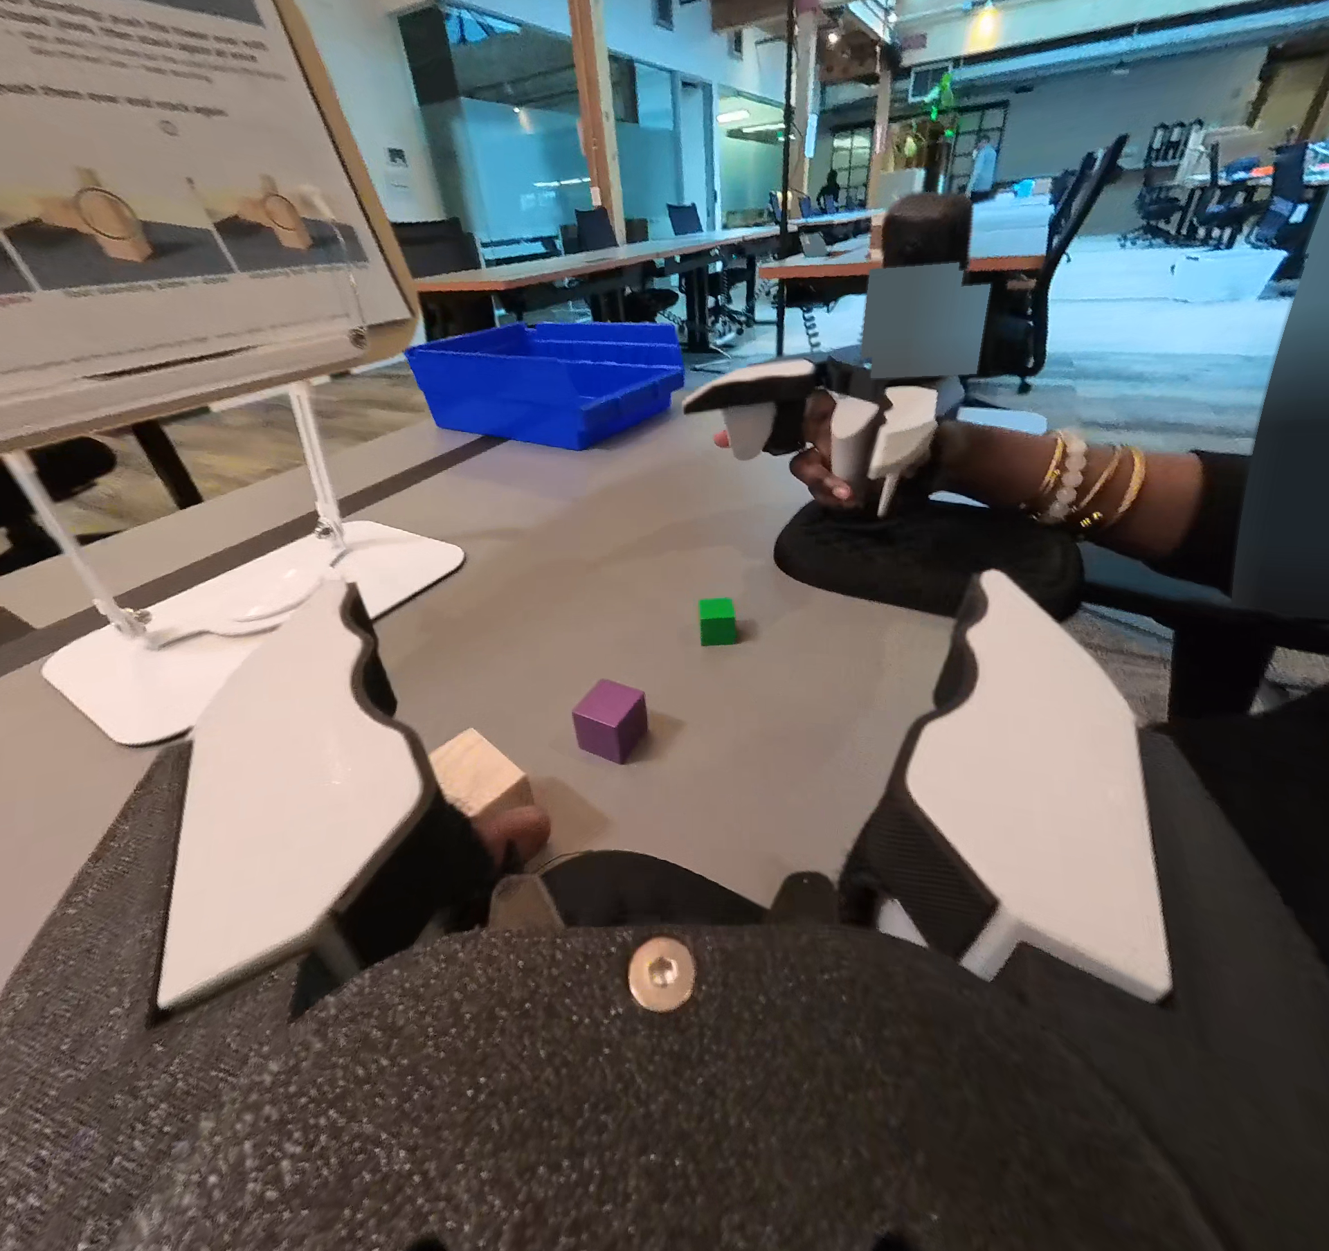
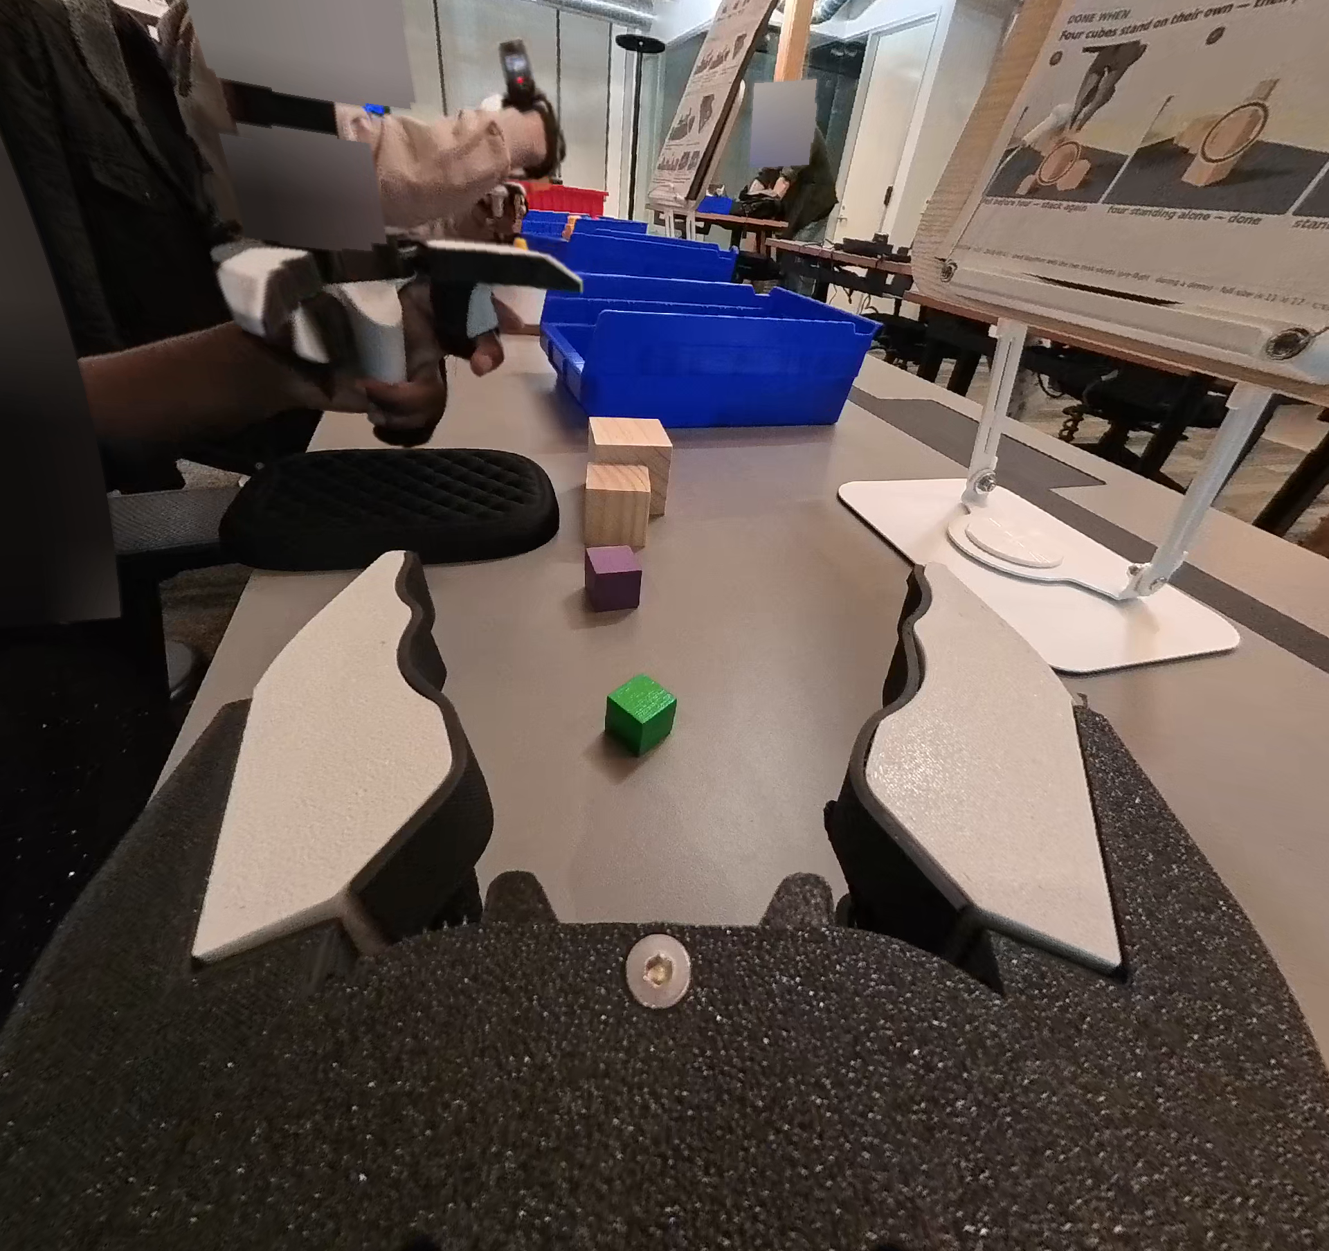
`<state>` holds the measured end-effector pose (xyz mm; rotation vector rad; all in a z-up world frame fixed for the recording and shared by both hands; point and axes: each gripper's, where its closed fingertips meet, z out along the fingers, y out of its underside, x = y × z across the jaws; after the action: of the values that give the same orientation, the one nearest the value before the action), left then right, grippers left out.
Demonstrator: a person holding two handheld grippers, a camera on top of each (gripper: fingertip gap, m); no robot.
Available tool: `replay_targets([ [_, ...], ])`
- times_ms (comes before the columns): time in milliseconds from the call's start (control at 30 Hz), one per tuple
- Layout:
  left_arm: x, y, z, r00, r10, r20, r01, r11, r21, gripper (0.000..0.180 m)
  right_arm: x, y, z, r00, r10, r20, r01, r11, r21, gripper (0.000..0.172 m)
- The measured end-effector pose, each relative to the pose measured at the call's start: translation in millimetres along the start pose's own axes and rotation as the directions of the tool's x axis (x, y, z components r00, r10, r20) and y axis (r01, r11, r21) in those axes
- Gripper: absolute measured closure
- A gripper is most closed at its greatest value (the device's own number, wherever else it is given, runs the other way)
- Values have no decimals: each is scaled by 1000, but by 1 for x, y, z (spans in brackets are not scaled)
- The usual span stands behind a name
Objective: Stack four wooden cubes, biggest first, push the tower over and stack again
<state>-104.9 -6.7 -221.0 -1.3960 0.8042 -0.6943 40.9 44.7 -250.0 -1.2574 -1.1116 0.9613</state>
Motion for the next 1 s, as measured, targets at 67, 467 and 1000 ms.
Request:
replay_targets([
  [67,7,3,1,1000,22,-6,-22,1000,1,34,0,0,0,1000,2,0,-2,1000,0,51],
  [467,19,12,4,999,30,19,-31,998,47,36,0,0,1,1000,-1,2,1,1000,-1,53],
  [1000,22,18,4,998,54,17,-55,997,48,43,6,11,13,998,60,-6,-60,984,-168,58],
])
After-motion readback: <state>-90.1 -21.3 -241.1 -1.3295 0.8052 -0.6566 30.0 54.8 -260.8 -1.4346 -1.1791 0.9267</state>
